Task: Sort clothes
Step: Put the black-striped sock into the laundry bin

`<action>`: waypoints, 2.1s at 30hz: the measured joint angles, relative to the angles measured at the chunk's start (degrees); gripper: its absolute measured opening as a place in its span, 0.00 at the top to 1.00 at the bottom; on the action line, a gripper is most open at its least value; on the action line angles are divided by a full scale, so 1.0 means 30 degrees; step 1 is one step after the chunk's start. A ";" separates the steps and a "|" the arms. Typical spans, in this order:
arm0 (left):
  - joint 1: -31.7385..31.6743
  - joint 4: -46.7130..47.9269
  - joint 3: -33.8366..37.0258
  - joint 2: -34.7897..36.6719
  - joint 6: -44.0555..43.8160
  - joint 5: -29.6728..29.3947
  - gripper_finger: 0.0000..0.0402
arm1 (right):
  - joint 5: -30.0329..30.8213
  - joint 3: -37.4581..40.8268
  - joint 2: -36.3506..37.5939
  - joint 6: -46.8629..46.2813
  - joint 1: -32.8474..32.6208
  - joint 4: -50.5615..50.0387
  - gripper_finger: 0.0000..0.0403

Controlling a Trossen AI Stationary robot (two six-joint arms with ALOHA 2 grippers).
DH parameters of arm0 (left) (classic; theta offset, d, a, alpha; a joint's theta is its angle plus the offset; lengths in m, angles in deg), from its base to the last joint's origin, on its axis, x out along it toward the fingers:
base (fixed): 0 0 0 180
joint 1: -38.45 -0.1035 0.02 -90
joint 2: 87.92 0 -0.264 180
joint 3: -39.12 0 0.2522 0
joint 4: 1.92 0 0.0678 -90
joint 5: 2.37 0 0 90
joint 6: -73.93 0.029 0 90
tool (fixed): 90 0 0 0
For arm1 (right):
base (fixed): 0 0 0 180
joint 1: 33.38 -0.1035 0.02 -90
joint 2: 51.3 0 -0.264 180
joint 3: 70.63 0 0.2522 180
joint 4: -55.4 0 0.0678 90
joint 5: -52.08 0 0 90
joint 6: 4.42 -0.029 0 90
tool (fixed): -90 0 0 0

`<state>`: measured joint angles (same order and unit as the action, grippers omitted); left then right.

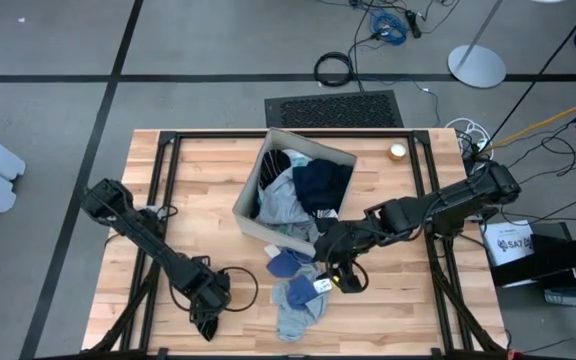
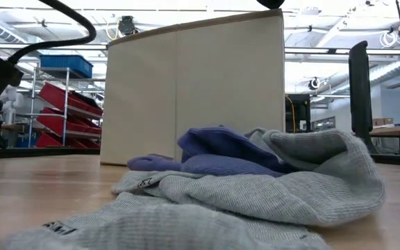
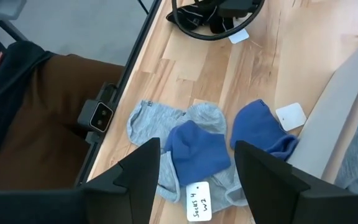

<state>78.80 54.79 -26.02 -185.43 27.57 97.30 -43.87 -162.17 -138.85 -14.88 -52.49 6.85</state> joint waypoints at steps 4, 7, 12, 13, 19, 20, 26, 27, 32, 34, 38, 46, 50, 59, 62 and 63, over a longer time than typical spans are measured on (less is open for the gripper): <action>-0.0224 0.0230 -0.0100 -0.0029 0.0507 0.0247 0.80 | -0.0007 0.0000 0.0000 -0.0007 0.0000 -0.0069 0.51; -0.0377 0.0475 -0.0371 -0.0044 0.1075 0.0409 0.95 | -0.0015 0.0000 0.0000 -0.0007 0.0000 -0.0080 0.51; -0.0675 0.2139 -0.1223 -0.0141 0.1542 -0.0408 0.96 | -0.0036 -0.0007 0.0000 -0.0007 0.0000 -0.0819 0.51; -0.0725 0.2594 -0.1466 -0.0162 0.1782 -0.0832 0.96 | -0.0036 -0.0007 0.0000 -0.0007 0.0000 -0.1151 0.51; -0.0764 0.4021 -0.3341 -0.0146 0.3408 -0.4057 0.99 | -0.0034 -0.0007 0.0000 -0.0007 0.0000 -0.3012 0.51; -0.0793 0.4003 -0.3693 -0.0146 0.3739 -0.4577 0.99 | -0.0029 -0.0007 0.0000 -0.0007 0.0000 -0.3173 0.51; -0.0821 0.3977 -0.6187 0.0264 0.6610 -0.8045 0.99 | -0.0021 -0.0007 0.0000 -0.0005 0.0000 -0.3263 0.51; -0.0816 0.4013 -0.6714 0.0413 0.7143 -0.8702 0.99 | -0.0022 -0.0007 0.0000 0.0065 0.0000 -0.3299 0.51; -0.0827 0.3694 -0.9066 0.1423 1.0358 -1.2172 0.99 | 0.0119 -0.0020 0.0000 0.1877 0.0197 -0.3285 0.51; -0.0821 0.3628 -1.0035 0.1962 1.1571 -1.3387 0.99 | 0.0564 -0.0268 0.0000 0.2328 0.0458 -0.3342 0.51; -0.0821 0.2053 -1.1108 0.3085 1.4056 -1.5238 0.99 | 0.1489 -0.1273 0.0007 0.2595 0.0912 -0.3261 0.51; -0.0831 -0.2044 -1.1278 0.4543 1.8151 -1.6915 0.99 | 0.2025 -0.3268 0.0125 0.4818 0.0448 -0.0221 0.51; -0.0845 -0.3486 -1.1278 0.4445 1.8162 -1.7847 0.99 | 0.2984 -0.3344 0.0219 0.4457 -0.0118 0.0784 0.51; -0.0990 -0.4511 -1.1264 0.4366 1.8633 -1.8692 0.99 | 0.3002 -0.1691 0.0211 0.6535 -0.0422 0.3369 0.51; -0.1100 -0.4688 -1.1264 0.4367 1.8626 -1.8832 0.99 | 0.2940 -0.1625 0.0240 0.6927 -0.0414 0.4543 0.51; -0.1105 -0.4705 -1.1264 0.4371 1.8626 -1.8832 0.99 | 0.2952 -0.1625 0.0240 0.6981 -0.0382 0.4630 0.51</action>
<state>75.49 40.68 -59.81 -172.32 83.45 40.80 -35.02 -167.05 -138.13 6.07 -53.64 20.74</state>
